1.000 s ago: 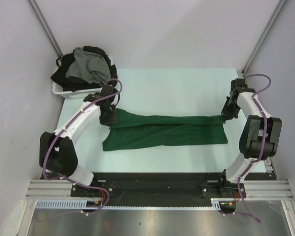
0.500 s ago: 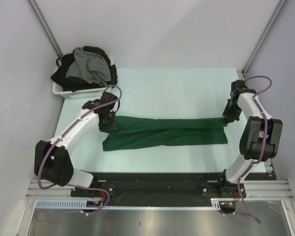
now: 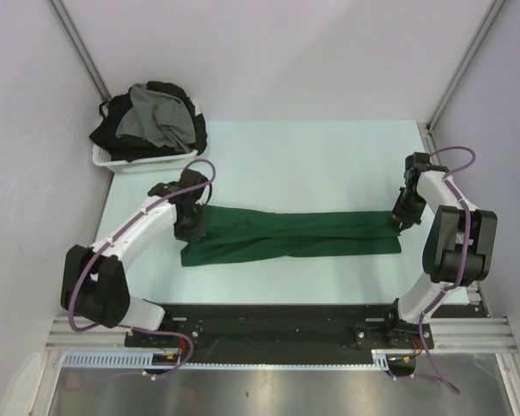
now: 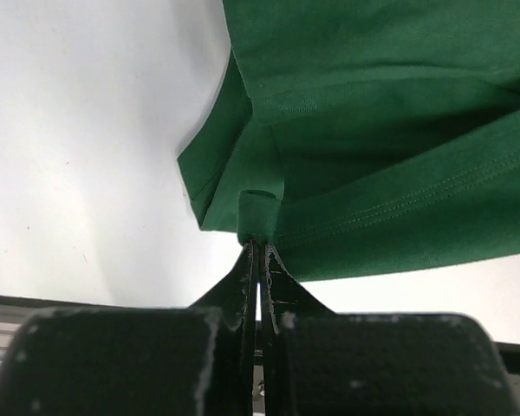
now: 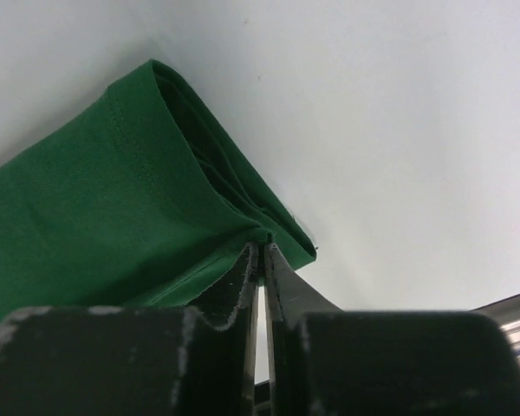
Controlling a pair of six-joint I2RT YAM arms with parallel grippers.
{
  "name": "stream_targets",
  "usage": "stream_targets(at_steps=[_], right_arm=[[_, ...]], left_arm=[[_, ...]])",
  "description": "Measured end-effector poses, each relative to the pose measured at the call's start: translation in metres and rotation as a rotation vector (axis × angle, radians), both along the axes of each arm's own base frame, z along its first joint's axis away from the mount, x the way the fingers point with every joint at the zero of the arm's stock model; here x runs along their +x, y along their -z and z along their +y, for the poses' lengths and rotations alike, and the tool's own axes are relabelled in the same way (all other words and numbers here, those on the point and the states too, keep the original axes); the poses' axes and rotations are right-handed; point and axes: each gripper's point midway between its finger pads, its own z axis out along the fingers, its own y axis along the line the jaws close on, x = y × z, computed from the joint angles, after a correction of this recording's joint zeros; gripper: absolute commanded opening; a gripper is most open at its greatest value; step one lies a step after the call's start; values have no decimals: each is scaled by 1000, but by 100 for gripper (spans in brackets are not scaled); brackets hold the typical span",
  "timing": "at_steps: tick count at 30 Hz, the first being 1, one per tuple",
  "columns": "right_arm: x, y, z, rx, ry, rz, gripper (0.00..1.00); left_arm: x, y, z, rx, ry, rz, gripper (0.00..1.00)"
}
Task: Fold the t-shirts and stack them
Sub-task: Fold the other side of the tshirt into a rectangle
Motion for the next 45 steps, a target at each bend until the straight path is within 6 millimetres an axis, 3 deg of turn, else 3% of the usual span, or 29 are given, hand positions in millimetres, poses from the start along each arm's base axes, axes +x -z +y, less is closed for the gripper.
stream_targets(at_steps=[2, 3, 5, 7, 9, 11, 22, 25, 28, 29, 31, 32, 33, 37, 40, 45], right_arm=[[0, 0, -1, -7, 2, 1, 39], [0, 0, -2, -12, 9, 2, 45], [-1, 0, -6, -29, 13, 4, 62], [-2, -1, -9, -47, 20, 7, 68], [-2, -2, -12, -60, 23, 8, 71], [0, -5, -15, -73, 26, 2, 72], [47, -50, -17, -115, 4, -152, 70], [55, -56, -5, -109, -27, -175, 61], [58, -56, 12, -93, -69, -180, 43], [59, -56, 18, -86, -82, -181, 25], [60, -56, 29, -78, -106, -182, 7], [60, -56, 34, -73, -117, -184, 0], [60, -56, 39, -70, -126, -185, 0], [61, -60, 54, -58, -163, -202, 34], [63, -63, 60, -46, -181, -219, 53], [66, -64, 64, -32, -196, -232, 63]], left_arm=[[0, 4, 0, 6, 0, 14, 9], [0, 5, 0, 7, 1, 19, 19], [-1, 7, 1, 13, 6, 27, 26], [-1, 7, 2, 18, 7, 31, 35], [0, 7, 2, 22, 13, 29, 48], [3, 3, 2, 24, 16, 22, 54], [48, -21, -10, 21, 16, -64, 54], [62, -19, -16, 16, 18, -74, 54], [74, -17, -24, 12, 27, -79, 50], [78, -15, -27, 11, 32, -80, 50], [82, -13, -34, 8, 47, -83, 45], [82, -12, -37, 7, 56, -83, 45], [81, -12, -41, 6, 66, -83, 45], [79, -13, -55, -2, 104, -92, 52], [80, -21, -65, -15, 127, -120, 55], [89, -47, -83, -56, 160, -204, 57]])
